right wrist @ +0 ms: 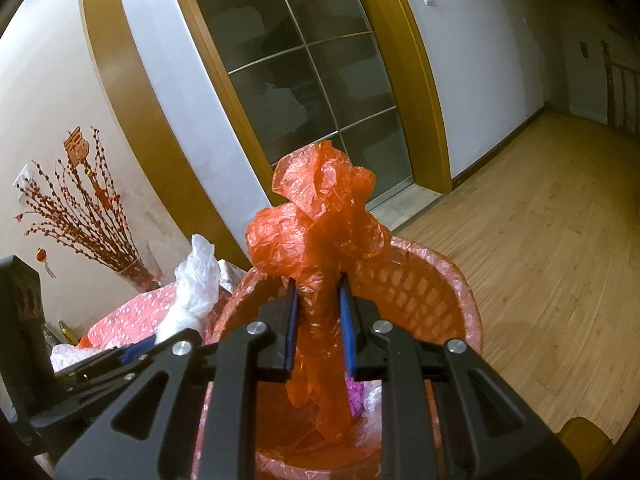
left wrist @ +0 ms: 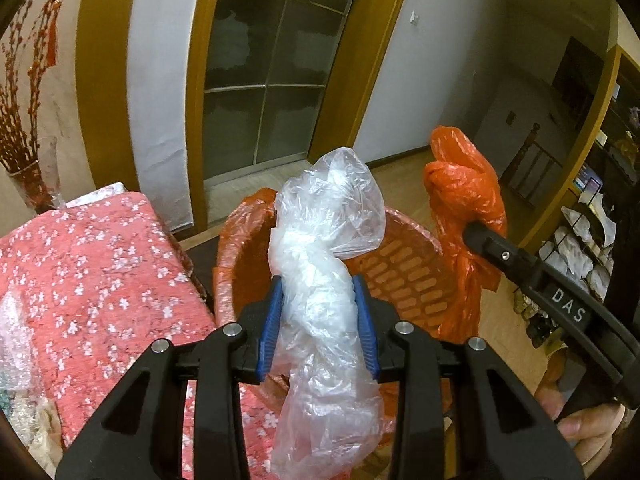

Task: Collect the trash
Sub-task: 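Move both bags over the wastebasket and open both grippers, then grasp the large bubble-wrap sheet with the right gripper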

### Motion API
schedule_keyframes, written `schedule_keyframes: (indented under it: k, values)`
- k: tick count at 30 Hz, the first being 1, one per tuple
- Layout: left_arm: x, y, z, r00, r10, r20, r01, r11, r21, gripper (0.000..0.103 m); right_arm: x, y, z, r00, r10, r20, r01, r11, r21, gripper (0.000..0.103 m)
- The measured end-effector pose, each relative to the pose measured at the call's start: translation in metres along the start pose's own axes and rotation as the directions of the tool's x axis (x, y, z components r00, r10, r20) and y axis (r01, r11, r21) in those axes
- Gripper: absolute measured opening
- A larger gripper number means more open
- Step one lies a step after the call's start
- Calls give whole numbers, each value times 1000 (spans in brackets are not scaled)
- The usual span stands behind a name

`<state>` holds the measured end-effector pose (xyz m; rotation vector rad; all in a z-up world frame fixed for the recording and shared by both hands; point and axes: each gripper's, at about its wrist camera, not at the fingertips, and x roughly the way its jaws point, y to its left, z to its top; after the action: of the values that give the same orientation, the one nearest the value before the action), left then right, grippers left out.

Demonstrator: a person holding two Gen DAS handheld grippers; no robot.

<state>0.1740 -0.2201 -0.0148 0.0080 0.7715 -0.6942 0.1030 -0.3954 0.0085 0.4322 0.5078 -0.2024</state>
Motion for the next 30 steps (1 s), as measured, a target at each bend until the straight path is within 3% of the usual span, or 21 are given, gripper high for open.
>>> schedule_keyframes:
  k: [4, 11, 14, 16, 18, 23, 26, 29, 30]
  values:
    - [10, -3, -1, 1000, -10, -22, 10, 1000, -12, 41, 0, -11, 3, 1000, -2, 6, 2, 999, 36, 35]
    - [17, -1, -8, 998, -20, -55, 19, 999, -32, 50, -7, -17, 0, 999, -34, 21, 33, 998, 47, 45]
    - [14, 2, -12, 999, -8, -54, 6, 999, -36, 54, -11, -17, -3, 997, -63, 45, 61, 997, 48, 60]
    - [8, 4, -14, 999, 8, -43, -9, 999, -40, 58, -16, -16, -5, 994, -91, 69, 88, 995, 45, 79]
    - [-3, 11, -17, 999, 31, -17, -32, 999, -40, 63, -22, -10, -7, 987, -122, 101, 121, 992, 24, 87]
    - [-39, 26, -29, 991, 120, 59, -117, 992, -48, 72, -27, 19, -13, 979, -162, 126, 175, 980, -97, 91]
    - [-64, 40, -40, 975, 199, 97, -194, 979, -63, 76, -29, 38, -19, 982, -129, 142, 151, 975, -162, 91]
    - [-92, 56, -51, 939, 318, 131, -309, 947, -81, 76, -30, 61, -30, 992, -44, 114, 67, 976, -209, 90]
    - [-104, 64, -57, 919, 366, 143, -356, 930, -91, 76, -28, 68, -31, 995, -19, 100, 41, 975, -218, 89]
